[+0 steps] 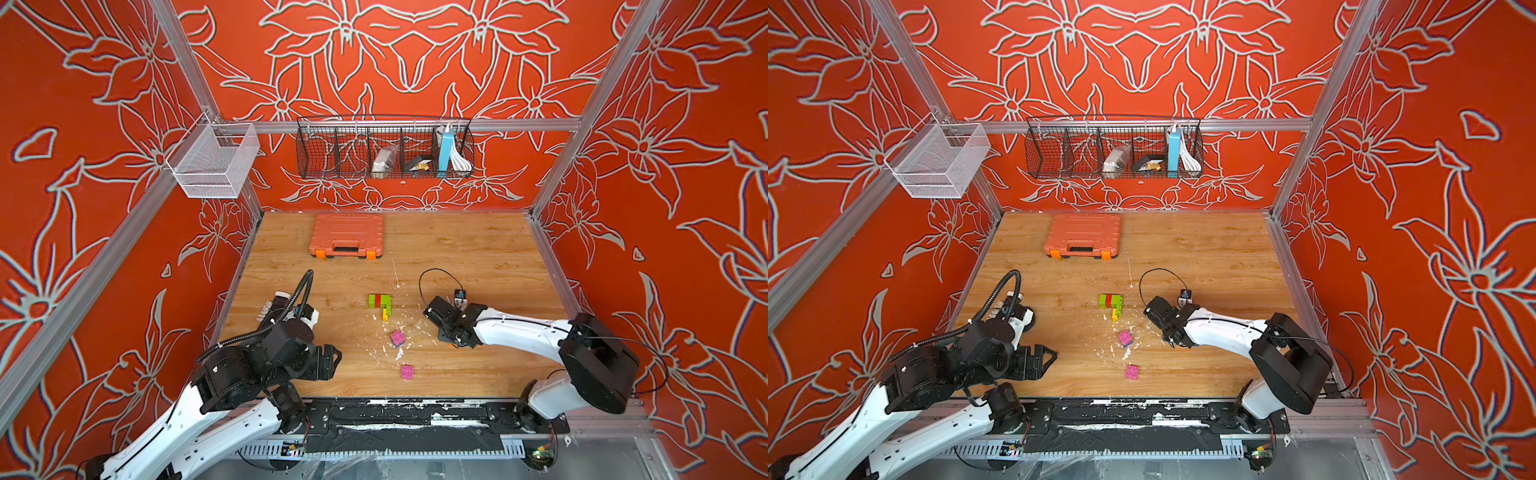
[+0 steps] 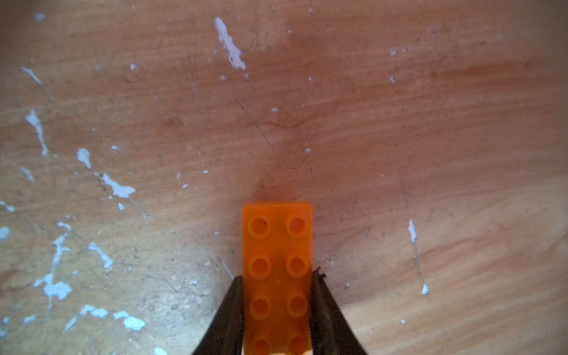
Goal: Assemble the letter r with lego
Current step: Assemble the lego brick with the lego brick, then move the lego brick at the center of the board.
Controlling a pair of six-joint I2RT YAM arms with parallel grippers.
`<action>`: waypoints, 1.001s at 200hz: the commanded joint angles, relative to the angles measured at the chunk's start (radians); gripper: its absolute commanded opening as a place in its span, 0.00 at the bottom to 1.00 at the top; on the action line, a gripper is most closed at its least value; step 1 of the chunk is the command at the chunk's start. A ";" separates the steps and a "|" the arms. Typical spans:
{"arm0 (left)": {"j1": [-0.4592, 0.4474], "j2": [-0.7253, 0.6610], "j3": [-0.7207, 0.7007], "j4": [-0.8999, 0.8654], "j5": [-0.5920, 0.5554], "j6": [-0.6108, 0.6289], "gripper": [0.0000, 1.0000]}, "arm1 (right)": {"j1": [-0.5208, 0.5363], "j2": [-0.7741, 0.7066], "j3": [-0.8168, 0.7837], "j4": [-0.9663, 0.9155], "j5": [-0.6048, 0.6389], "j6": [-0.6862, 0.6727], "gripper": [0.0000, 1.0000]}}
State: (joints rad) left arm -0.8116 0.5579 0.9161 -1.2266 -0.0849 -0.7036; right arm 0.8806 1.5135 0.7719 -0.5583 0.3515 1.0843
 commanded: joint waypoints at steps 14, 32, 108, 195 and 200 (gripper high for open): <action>0.005 0.025 0.003 -0.005 0.010 0.007 0.89 | 0.023 0.019 -0.033 0.006 -0.008 0.008 0.00; 0.005 0.028 0.002 -0.004 0.013 0.006 0.89 | 0.025 -0.039 -0.014 -0.023 -0.021 -0.047 0.00; 0.005 0.075 0.002 -0.003 0.014 -0.013 0.88 | 0.032 -0.210 0.070 -0.120 -0.416 -0.440 0.00; 0.005 0.034 -0.116 0.210 0.177 -0.183 0.82 | 0.178 -0.243 0.129 -0.162 -0.550 -1.029 0.00; 0.005 0.017 -0.127 0.214 0.180 -0.198 0.81 | 0.178 -0.250 0.130 -0.157 -0.574 -1.084 0.00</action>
State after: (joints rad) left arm -0.8116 0.6403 0.8345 -1.0828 0.0341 -0.8043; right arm 1.0546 1.3033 0.8696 -0.7174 -0.1478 0.3115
